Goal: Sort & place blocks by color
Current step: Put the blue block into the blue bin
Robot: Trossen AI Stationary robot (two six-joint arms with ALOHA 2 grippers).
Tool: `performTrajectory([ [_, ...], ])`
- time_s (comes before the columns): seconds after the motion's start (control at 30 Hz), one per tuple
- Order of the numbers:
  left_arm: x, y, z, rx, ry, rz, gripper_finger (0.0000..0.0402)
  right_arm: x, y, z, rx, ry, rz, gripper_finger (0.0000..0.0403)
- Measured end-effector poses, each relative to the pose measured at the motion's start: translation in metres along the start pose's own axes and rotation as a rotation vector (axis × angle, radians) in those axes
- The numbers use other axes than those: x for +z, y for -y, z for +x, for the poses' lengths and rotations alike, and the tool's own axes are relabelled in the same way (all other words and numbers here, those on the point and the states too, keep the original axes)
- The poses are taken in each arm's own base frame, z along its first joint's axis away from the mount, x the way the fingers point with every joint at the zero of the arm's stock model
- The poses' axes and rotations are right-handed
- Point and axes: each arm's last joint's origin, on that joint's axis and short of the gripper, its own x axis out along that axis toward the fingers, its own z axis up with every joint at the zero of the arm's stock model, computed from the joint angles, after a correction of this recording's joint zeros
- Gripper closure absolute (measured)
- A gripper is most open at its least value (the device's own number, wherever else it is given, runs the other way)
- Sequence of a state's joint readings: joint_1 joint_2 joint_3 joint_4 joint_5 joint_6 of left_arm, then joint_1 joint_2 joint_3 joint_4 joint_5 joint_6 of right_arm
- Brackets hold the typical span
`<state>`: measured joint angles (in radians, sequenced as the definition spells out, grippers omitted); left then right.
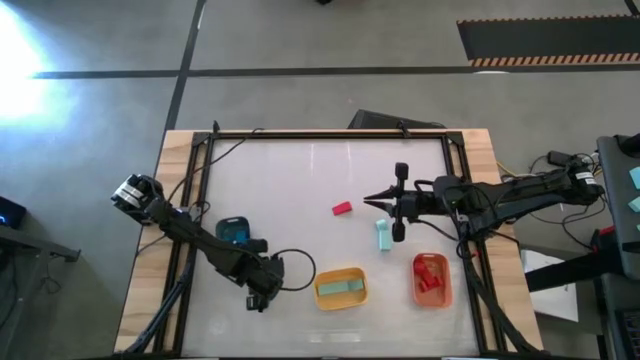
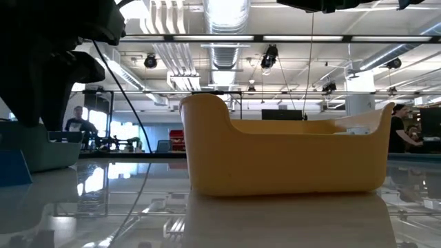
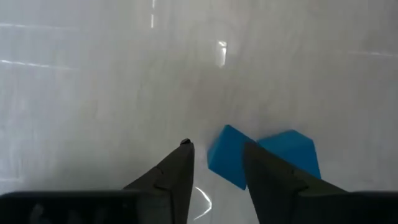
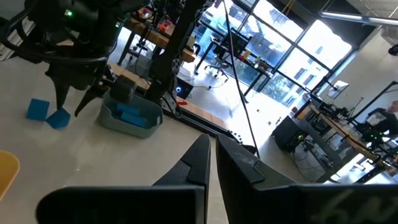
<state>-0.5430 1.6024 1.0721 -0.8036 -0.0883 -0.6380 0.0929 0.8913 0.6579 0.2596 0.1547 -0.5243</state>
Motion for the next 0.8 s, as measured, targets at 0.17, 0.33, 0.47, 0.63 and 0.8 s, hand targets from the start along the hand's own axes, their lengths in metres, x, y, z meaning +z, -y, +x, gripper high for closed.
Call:
performTrajectory([
  [0.17,-0.001,0.0,0.001,-0.005,-0.007,0.001,0.0239,0.0,0.0,0.0,0.0,0.0,0.0,0.0385],
  [0.33,-0.004,-0.002,0.004,-0.007,-0.029,0.023,0.0194,-0.001,-0.001,0.0,0.003,-0.005,-0.001,0.0385],
  [0.47,-0.008,-0.004,0.008,0.003,-0.044,0.028,0.0172,-0.002,-0.001,0.0,0.003,-0.005,-0.001,0.0385],
  [0.63,-0.012,-0.006,0.012,0.012,-0.06,0.055,0.0166,-0.002,-0.001,0.0,0.003,-0.006,-0.001,0.0385],
  [0.8,-0.011,-0.007,0.013,0.032,-0.037,0.101,0.0166,-0.002,-0.001,0.0,0.003,-0.006,-0.001,0.0385],
])
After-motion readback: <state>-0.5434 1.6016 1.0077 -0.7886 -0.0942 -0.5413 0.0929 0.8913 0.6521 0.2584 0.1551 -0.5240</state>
